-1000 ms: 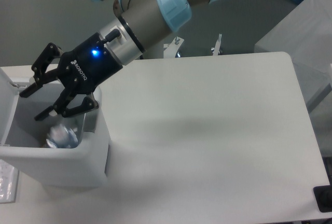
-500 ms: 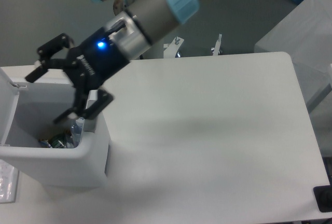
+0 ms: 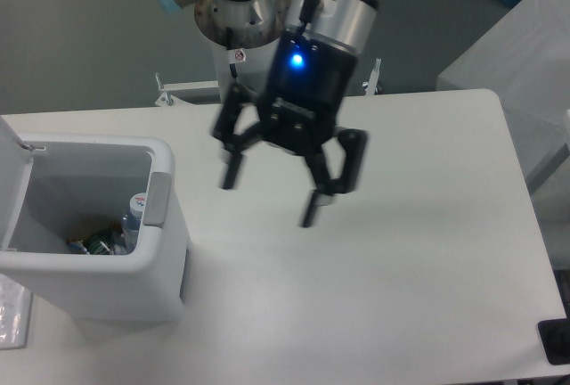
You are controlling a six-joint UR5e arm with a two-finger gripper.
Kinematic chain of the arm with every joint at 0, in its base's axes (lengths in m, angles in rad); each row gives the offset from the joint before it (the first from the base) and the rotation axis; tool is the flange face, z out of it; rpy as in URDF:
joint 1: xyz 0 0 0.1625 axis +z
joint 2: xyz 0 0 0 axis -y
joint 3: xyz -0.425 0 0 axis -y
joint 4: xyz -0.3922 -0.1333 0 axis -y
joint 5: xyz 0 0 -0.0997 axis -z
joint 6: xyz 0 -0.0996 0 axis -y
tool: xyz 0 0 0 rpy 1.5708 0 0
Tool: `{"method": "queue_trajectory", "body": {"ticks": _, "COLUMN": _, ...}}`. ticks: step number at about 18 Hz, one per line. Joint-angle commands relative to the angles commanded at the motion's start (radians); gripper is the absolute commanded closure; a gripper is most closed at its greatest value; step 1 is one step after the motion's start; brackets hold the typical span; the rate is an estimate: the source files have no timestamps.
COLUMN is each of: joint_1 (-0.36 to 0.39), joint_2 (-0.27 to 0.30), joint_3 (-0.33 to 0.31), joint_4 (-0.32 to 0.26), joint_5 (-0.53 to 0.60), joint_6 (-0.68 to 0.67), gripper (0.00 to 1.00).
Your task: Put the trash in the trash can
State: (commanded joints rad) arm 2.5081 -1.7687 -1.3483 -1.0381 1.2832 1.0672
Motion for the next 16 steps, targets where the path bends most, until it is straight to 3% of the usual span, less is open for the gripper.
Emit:
{"method": "queue_trajectory", "body": {"ticks": 2, "joint_1": -0.008, "joint_2": 0.026, "joint_3": -0.032, "joint_4": -0.023, "joint_5": 0.117, "joint_6": 0.107, "gripper": 0.00}}
{"method": "queue_trajectory", "body": {"ticks": 5, "joint_1": -0.014, "joint_2": 0.099, "joint_3": -0.119, "joint_4": -0.057, "joint_5": 0.146, "joint_6": 0.125, "gripper": 0.00}}
{"method": "queue_trajectory", "body": {"ticks": 8, "joint_1": -0.014, "joint_2": 0.182, "joint_3": -0.219, "joint_4": -0.199, "joint_5": 0.157, "joint_6": 0.129, "gripper": 0.00}}
{"method": "queue_trajectory", "body": {"ticks": 10, "joint_1": -0.014, "joint_2": 0.225, "joint_3": -0.277, "joint_4": -0.262, "joint_5": 0.195, "joint_6": 0.131, "gripper": 0.00}}
{"method": "queue_trajectory", "body": {"ticks": 12, "joint_1": -0.014, "joint_2": 0.239, "joint_3": -0.292, "joint_4": -0.343, "joint_5": 0.225, "joint_6": 0.131, "gripper": 0.00}}
{"method": "queue_trajectory", "body": {"ticks": 16, "joint_1": -0.003, "joint_2": 0.236, "joint_3": -0.252, "joint_4": -0.508, "joint_5": 0.289, "joint_6": 0.129, "gripper": 0.00}}
